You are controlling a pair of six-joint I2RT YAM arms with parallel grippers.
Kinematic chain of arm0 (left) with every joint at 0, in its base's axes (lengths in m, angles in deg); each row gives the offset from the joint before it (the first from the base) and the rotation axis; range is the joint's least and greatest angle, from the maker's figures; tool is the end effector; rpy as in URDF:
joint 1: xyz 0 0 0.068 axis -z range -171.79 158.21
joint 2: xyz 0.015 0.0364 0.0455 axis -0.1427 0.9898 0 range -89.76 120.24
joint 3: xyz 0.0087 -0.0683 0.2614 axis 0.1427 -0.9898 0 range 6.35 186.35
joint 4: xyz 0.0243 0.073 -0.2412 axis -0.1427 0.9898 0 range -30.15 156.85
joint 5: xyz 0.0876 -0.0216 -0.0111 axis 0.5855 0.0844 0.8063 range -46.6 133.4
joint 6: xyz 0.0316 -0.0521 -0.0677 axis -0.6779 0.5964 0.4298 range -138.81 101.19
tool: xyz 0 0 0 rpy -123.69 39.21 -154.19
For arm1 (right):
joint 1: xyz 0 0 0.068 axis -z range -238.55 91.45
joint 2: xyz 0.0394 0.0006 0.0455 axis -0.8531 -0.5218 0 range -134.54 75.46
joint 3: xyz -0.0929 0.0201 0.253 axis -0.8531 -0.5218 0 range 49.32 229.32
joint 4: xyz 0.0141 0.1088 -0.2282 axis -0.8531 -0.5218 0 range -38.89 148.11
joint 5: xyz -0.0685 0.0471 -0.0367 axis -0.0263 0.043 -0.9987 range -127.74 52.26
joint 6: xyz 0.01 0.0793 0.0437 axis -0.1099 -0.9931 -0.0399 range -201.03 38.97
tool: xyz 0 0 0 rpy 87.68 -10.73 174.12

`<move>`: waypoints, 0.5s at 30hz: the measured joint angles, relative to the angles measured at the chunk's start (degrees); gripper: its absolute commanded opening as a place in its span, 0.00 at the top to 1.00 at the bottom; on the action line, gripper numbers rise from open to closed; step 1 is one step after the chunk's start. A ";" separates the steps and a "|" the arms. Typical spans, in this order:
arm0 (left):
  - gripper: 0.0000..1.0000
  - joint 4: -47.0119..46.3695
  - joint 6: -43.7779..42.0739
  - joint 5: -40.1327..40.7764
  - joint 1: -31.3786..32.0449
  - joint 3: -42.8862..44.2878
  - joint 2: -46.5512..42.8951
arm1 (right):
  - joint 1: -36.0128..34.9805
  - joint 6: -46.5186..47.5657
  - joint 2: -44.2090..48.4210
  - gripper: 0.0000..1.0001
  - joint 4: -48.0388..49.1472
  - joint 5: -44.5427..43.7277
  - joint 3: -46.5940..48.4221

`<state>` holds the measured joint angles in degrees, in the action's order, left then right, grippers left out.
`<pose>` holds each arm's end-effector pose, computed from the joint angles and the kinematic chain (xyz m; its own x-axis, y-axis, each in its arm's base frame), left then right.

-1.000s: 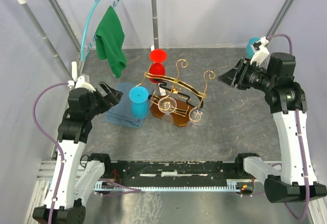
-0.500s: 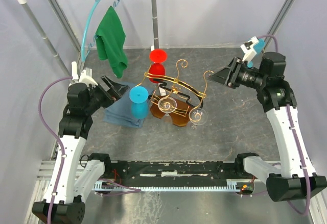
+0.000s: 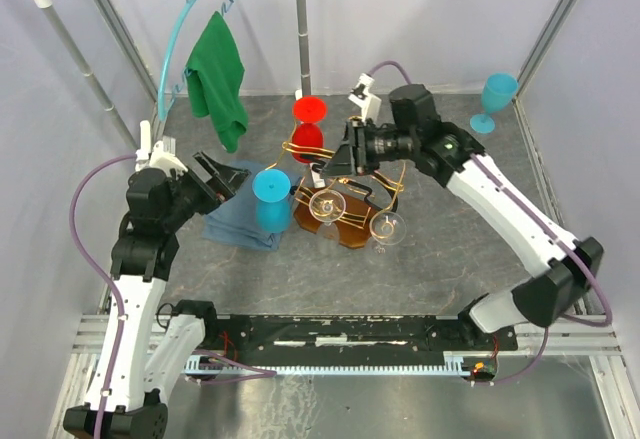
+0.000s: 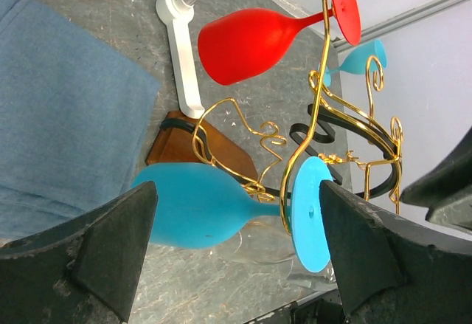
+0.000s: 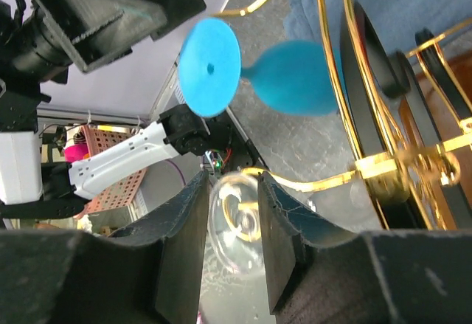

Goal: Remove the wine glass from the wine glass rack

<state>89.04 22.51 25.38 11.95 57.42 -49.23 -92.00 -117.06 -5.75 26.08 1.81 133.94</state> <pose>0.1841 -0.0374 0.3370 -0.4738 -0.5983 -0.6462 0.0555 0.7121 -0.6999 0.2487 0.2267 0.3801 -0.8475 -0.0163 -0.5305 -0.4858 0.4267 0.7629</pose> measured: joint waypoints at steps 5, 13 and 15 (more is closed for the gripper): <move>0.02 1.03 0.00 0.22 -0.02 0.00 -0.42 | -3.65 1.27 -7.87 0.59 -0.37 -1.33 7.56; 0.01 2.08 -0.04 1.49 -0.02 0.20 -0.59 | -6.01 1.86 -14.32 0.59 -1.11 -2.14 11.93; 0.01 2.10 -0.04 1.49 0.00 0.20 -0.59 | -6.29 1.88 -15.37 0.59 -1.42 -2.21 12.52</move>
<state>91.13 22.47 26.86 11.95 57.62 -49.82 -98.29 -115.18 -21.11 24.65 -0.39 146.46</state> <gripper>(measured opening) 0.983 0.413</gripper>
